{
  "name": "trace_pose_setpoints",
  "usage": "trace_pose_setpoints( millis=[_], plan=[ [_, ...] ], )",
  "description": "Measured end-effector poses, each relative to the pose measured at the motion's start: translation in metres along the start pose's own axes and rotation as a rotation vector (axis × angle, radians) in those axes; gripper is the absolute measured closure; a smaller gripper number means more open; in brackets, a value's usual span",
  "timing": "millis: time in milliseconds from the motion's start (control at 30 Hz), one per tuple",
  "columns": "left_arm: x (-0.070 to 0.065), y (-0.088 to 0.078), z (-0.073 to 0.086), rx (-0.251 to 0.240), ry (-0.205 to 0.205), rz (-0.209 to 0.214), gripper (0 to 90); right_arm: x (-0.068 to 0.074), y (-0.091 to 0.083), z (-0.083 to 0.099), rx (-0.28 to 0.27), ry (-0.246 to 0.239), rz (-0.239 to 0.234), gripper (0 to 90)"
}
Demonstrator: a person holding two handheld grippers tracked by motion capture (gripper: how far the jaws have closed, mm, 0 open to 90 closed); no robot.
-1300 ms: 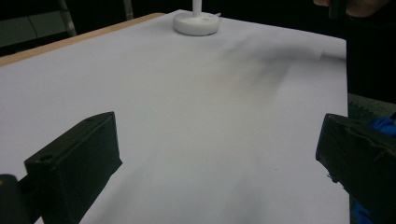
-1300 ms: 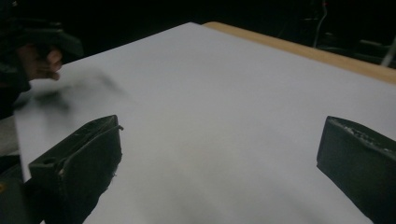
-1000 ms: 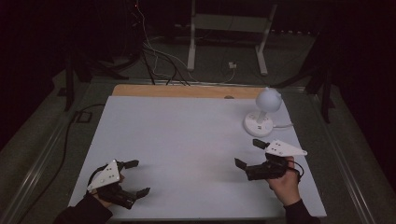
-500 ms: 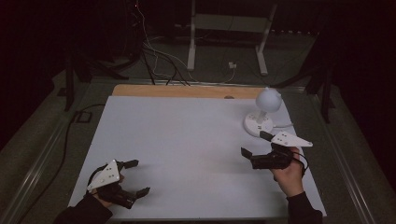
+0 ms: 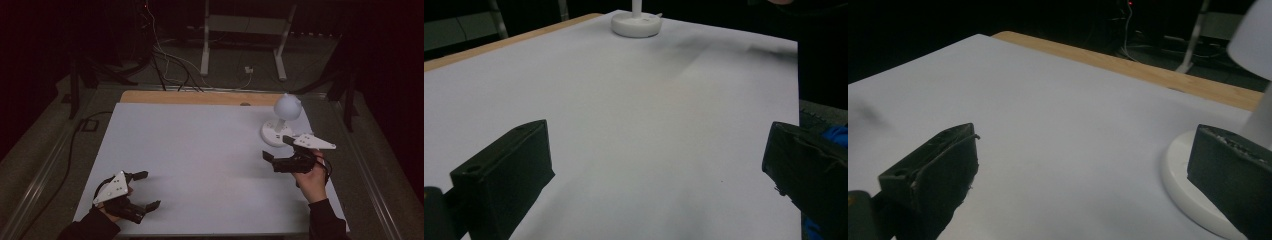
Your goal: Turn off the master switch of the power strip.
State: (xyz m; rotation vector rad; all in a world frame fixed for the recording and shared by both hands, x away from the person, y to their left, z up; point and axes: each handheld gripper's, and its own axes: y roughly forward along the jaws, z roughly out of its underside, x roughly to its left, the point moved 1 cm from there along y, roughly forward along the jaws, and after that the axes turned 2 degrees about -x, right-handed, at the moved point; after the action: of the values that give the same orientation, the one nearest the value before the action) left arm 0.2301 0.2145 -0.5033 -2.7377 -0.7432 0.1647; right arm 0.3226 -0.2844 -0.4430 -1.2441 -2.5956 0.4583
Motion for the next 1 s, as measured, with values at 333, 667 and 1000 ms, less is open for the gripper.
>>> trace_pose_setpoints(
  millis=[333,667,1000],
  plan=[
    [0.0,0.0,0.0,0.002,-0.003,0.005,0.3,-0.02,0.003,0.001,-0.002,0.022,0.055,0.0],
    [0.0,0.0,0.0,0.009,0.001,0.0,0.3,-0.045,0.007,0.001,-0.007,0.093,0.155,0.0],
    [0.0,0.001,0.0,0.011,0.002,0.001,0.3,-0.061,0.006,0.001,0.002,0.14,0.224,8.3]
  ],
)
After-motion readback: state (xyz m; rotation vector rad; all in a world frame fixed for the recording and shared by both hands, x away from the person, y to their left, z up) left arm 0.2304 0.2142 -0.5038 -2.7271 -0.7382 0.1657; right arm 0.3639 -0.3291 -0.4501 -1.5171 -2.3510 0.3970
